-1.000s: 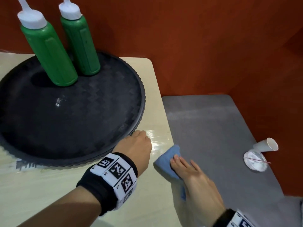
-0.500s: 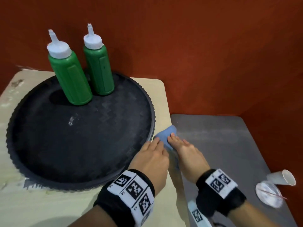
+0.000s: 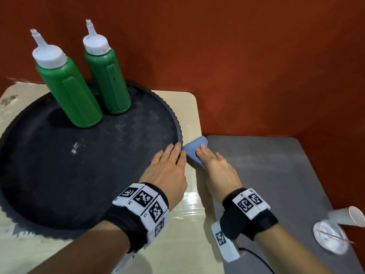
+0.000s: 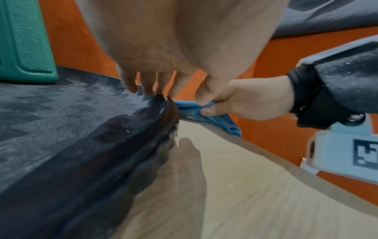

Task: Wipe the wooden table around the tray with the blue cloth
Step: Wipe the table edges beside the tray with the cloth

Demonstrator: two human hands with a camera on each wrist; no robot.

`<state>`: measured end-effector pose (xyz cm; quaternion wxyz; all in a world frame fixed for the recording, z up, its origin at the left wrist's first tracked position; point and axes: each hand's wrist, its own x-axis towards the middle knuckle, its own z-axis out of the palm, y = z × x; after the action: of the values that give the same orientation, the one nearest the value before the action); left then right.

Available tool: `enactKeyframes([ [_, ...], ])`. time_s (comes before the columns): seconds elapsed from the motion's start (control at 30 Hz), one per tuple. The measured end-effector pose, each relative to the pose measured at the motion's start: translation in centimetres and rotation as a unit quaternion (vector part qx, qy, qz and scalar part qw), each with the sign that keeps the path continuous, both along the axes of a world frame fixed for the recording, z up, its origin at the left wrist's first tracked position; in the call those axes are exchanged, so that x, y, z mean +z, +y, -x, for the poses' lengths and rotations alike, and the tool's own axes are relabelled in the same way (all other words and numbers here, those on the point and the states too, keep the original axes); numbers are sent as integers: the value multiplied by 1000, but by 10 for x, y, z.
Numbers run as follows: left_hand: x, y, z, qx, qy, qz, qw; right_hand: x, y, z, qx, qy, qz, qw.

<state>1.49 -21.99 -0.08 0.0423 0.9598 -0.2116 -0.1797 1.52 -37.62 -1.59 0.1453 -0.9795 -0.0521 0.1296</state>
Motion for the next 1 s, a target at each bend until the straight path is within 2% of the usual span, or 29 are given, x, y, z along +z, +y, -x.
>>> enactKeyframes([
  [0.2,-4,-3,8,-15,-6,1,1000,4,4,23,-4,-1,-3,1000],
  [0.4,-2,-7,4,25,-3,48,999,-7,7,-25,-11,-9,11,1000],
  [0.6,3,-5,3,59,37,70,995,-18,-4,14,3,-26,25,999],
  [0.77,-3,-3,-11,74,15,58,995,-12,2,-33,0,-37,16,999],
  [1.0,-19,3,-29,71,-18,67,995,-21,-7,-35,-12,-31,27,999],
])
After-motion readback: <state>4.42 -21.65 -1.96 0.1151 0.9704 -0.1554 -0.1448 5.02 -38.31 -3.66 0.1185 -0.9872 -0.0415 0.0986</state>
